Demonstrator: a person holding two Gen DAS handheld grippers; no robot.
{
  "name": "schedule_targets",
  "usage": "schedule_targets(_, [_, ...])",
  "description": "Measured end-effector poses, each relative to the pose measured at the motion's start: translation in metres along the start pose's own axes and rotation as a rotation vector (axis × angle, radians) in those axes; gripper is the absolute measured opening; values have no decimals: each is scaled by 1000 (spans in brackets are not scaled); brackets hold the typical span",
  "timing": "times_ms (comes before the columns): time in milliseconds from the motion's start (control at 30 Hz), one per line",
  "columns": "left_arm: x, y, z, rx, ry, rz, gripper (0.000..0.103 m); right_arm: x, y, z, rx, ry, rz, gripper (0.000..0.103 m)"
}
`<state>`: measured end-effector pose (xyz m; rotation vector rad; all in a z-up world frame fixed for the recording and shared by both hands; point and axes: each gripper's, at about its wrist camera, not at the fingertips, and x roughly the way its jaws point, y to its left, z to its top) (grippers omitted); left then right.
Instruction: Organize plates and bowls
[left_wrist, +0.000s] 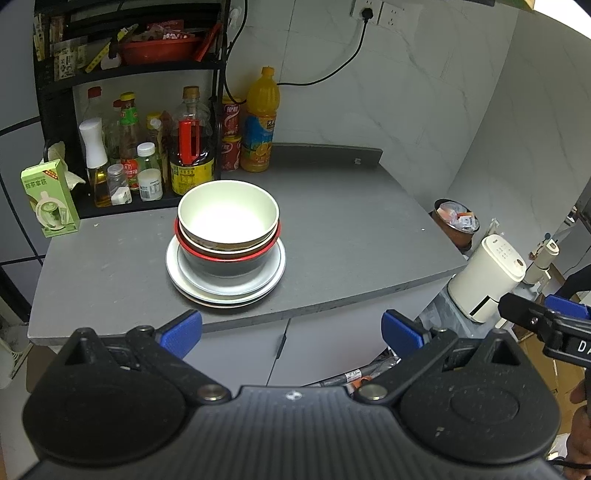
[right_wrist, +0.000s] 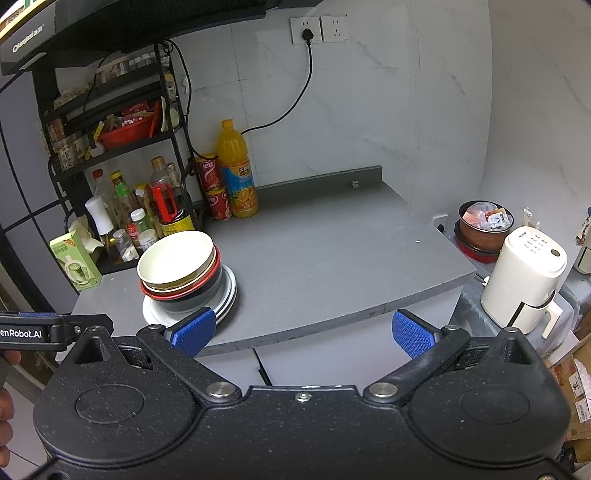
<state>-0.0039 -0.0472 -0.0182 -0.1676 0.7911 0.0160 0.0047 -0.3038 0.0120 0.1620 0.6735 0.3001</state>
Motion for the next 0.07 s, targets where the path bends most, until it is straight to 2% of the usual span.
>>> schedule_targets(67, [1, 1, 1, -5, 0, -4, 102, 2, 0, 0, -7, 5, 1, 103])
